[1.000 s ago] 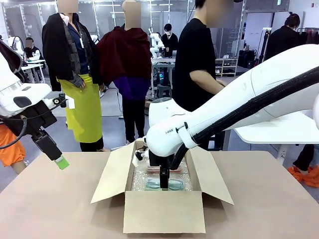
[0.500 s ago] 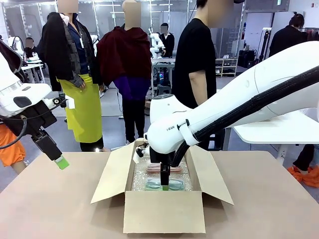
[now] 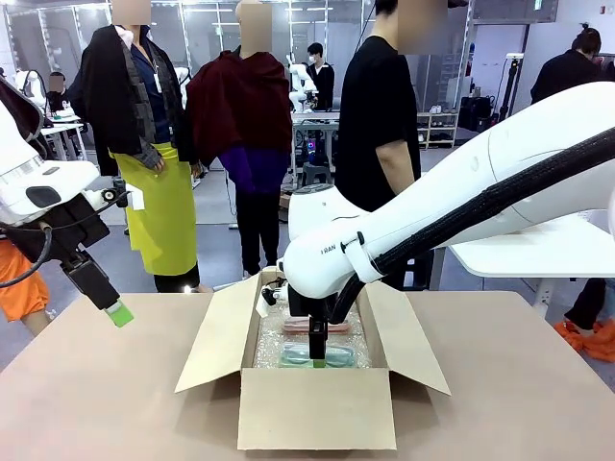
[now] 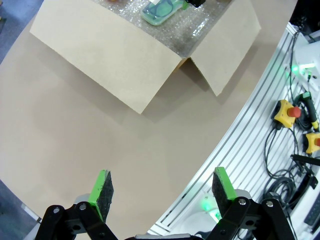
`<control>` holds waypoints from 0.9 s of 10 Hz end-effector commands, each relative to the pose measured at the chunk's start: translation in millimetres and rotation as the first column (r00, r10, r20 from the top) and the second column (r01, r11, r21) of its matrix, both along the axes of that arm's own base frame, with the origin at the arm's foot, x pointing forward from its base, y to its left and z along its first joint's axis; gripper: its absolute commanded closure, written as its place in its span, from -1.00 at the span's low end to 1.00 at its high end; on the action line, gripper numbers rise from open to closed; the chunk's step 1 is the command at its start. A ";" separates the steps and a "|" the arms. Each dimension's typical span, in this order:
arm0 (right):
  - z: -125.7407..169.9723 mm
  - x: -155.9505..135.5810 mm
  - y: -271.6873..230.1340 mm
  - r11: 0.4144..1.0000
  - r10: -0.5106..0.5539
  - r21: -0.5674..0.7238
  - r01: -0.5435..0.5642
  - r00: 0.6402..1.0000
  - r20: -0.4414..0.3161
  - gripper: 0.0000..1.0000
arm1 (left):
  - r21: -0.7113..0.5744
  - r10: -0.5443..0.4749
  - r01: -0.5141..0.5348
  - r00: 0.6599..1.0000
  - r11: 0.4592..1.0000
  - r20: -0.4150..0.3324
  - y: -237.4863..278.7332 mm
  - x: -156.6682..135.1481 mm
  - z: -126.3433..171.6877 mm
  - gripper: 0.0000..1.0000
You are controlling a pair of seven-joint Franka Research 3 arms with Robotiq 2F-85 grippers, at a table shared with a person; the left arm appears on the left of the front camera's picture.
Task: Pack the glasses set securely to prepare it for shipping.
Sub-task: Position the Package Box on the left side of the table.
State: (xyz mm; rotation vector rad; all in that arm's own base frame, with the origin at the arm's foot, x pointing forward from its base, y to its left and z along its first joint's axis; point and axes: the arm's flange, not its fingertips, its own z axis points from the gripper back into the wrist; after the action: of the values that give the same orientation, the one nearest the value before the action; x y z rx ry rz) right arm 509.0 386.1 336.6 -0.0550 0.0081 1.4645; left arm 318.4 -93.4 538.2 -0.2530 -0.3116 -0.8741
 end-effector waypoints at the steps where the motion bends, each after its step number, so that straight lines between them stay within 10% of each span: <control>1: 1.1 -2.0 1.7 1.000 0.004 0.000 -0.004 1.000 0.003 -1.00 | -0.017 0.003 -0.003 1.000 1.000 0.000 0.0 -0.6 1.4 -1.00; 7: 0.0 0.0 0.1 1.000 0.000 0.000 0.000 1.000 0.000 -1.00 | 0.000 0.000 0.000 1.000 1.000 0.000 0.0 0.0 0.0 -1.00; 9: 55.7 -10.0 -24.0 0.995 -0.089 0.045 0.089 0.996 0.016 -1.00 | -0.123 0.143 -0.158 0.982 0.980 -0.125 12.1 46.6 6.8 -1.00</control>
State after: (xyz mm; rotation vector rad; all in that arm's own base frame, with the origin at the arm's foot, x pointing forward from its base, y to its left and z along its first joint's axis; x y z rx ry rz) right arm 512.6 376.5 364.3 -0.0508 -0.0204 1.4264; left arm 339.1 -82.4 538.6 -0.3084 -0.2989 -0.7706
